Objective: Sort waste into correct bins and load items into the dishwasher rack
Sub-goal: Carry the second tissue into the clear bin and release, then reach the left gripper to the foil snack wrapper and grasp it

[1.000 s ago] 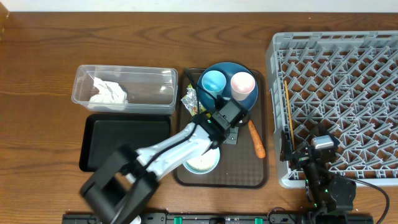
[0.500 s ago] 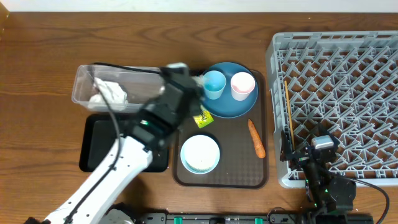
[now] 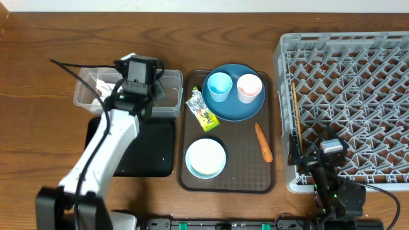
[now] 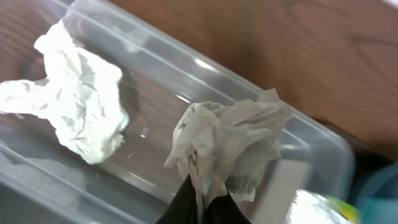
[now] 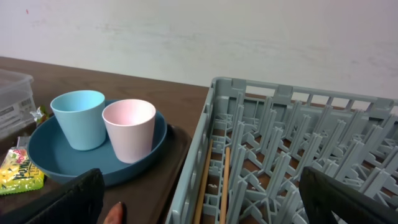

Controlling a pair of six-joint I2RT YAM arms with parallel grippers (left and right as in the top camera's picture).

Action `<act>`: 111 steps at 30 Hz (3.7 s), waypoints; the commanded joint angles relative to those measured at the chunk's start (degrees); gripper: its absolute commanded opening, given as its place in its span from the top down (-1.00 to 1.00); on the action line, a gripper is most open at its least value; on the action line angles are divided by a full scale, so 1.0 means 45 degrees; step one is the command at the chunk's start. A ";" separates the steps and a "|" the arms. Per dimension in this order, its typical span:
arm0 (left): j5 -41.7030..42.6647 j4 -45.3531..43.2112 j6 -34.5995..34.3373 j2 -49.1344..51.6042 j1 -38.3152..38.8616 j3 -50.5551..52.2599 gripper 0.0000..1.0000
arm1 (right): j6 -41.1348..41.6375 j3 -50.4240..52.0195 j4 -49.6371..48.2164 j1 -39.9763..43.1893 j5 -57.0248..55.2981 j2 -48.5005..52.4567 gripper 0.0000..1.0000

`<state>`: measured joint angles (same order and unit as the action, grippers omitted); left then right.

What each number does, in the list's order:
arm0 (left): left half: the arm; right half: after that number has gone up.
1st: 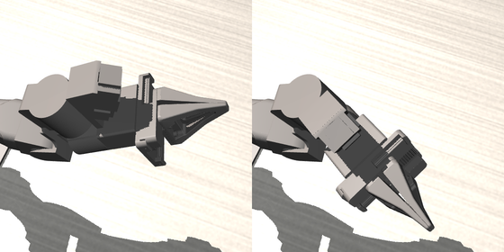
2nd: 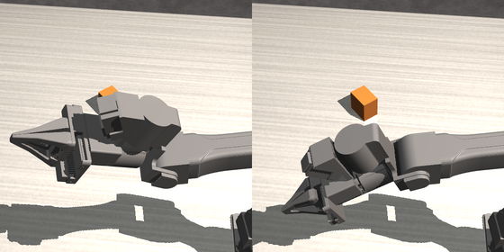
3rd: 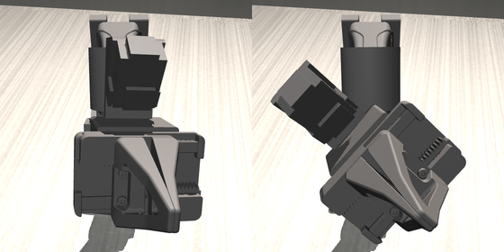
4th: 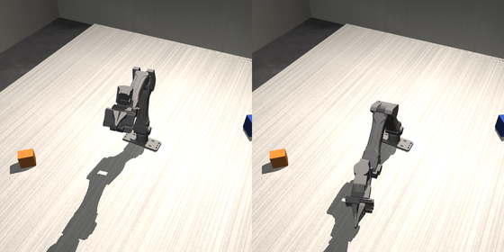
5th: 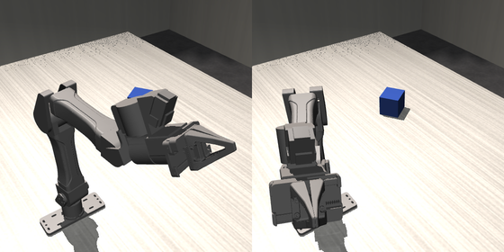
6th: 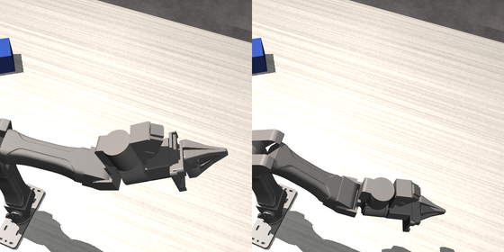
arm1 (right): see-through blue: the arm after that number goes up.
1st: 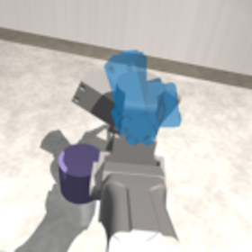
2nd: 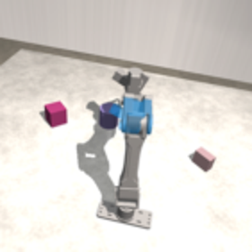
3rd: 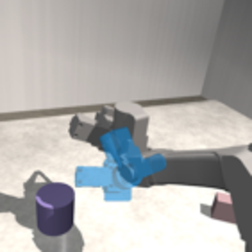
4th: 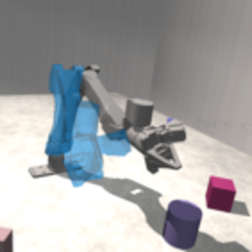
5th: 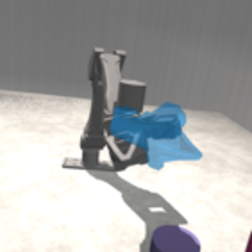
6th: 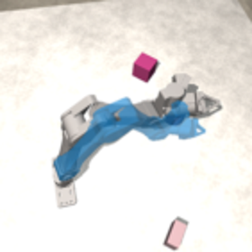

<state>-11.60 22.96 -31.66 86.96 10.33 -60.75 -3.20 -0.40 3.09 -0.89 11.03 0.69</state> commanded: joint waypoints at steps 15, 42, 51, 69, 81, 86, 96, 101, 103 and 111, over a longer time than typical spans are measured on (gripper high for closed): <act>-0.0233 -0.0262 0.0724 0.0627 -0.0787 -0.0243 0.00 | -0.0112 0.0019 0.0039 -0.0058 -0.0024 -0.0068 -0.99; 0.2992 0.4357 0.0787 -0.2152 0.4133 -0.0204 -0.09 | -0.0112 0.0019 0.0039 -0.0058 -0.0019 -0.0068 -0.99; 0.3007 0.3648 0.0840 -0.0272 0.4988 -0.0204 -0.09 | -0.0112 0.0019 0.0039 -0.0058 -0.0019 -0.0068 -0.99; 0.2652 0.1049 0.2021 0.2696 0.5615 -0.0204 -0.11 | -0.0112 0.0019 0.0039 -0.0058 -0.0024 -0.0068 -0.99; 0.0651 0.0126 0.2064 0.3400 0.5615 -0.0194 -0.25 | -0.0112 0.0019 0.0039 -0.0058 -0.0019 -0.0068 -0.99; 0.0651 -0.0287 0.2030 0.3415 0.5615 -0.0189 -0.28 | -0.0112 0.0019 0.0039 -0.0058 -0.0019 -0.0068 -0.98; 0.0651 -0.0661 0.2025 0.3512 0.5615 0.0155 -0.29 | -0.0112 0.0019 0.0039 -0.0058 -0.0024 -0.0068 -0.98; 0.0126 -0.0661 0.1982 0.3512 0.5615 0.0340 -0.29 | -0.0112 0.0019 0.0039 -0.0058 -0.0019 -0.0068 -0.98; -0.0131 -0.0661 0.1972 0.3517 0.5615 0.0384 -0.29 | -0.0112 0.0019 0.0039 -0.0058 -0.0019 -0.0068 -0.99; -0.0160 -0.0665 0.1457 0.3517 0.5615 0.0549 -0.35 | -0.0112 0.0019 0.0039 -0.0058 -0.0024 -0.0068 -0.98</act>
<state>-10.87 19.92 -23.20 101.89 35.59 -59.44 -3.20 -0.40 3.09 -0.86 11.03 0.69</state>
